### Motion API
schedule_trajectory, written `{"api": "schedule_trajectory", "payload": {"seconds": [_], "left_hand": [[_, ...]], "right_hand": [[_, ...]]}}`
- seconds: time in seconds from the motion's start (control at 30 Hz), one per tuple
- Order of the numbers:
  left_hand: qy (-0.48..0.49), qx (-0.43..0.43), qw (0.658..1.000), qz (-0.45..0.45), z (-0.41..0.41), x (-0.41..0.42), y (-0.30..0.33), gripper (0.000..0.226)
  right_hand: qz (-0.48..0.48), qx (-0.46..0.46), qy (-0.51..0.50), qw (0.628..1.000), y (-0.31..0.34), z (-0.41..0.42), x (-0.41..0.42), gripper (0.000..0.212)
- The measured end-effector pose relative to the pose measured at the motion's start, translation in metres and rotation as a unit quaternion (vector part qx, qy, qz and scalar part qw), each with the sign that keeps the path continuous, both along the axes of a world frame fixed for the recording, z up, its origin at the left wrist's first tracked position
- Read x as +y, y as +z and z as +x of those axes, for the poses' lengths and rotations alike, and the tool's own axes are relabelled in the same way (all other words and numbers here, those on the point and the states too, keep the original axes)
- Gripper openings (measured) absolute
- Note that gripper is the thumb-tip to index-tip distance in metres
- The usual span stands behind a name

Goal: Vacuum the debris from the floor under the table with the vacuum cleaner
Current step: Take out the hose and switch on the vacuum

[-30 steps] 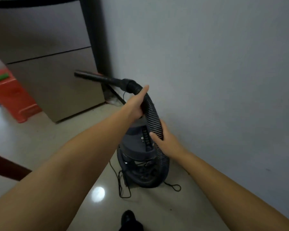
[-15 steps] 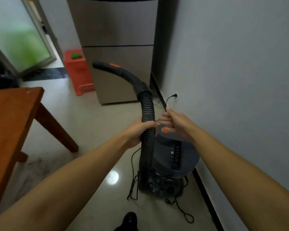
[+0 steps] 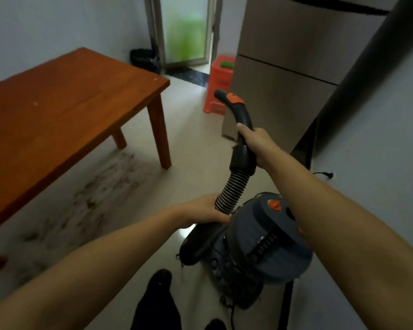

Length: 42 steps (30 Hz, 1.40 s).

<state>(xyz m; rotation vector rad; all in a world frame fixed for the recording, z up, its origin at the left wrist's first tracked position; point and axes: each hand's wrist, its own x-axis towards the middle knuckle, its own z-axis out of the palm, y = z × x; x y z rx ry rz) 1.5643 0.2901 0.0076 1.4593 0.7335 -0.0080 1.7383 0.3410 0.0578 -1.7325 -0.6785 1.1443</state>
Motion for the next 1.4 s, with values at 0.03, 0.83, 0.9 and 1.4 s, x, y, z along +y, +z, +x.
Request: {"api": "schedule_trajectory", "payload": {"seconds": [0.03, 0.83, 0.9, 1.4], "left_hand": [[0.041, 0.015, 0.999, 0.024, 0.000, -0.014, -0.005, 0.022], [0.548, -0.084, 0.796, -0.244, -0.012, -0.024, -0.053, 0.018], [0.544, -0.058, 0.805, -0.228, 0.000, -0.031, -0.064, 0.015], [0.565, 0.019, 0.808, -0.169, 0.062, -0.051, -0.134, 0.013]], "right_hand": [[-0.015, -0.053, 0.002, 0.998, -0.001, -0.008, -0.004, 0.035], [-0.091, -0.053, 0.342, 0.934, -0.119, -0.094, -0.169, 0.038], [-0.113, -0.017, 0.348, 0.930, -0.129, -0.081, -0.178, 0.041], [-0.247, -0.331, 0.052, 0.909, -0.242, 0.217, -0.219, 0.034]]}}
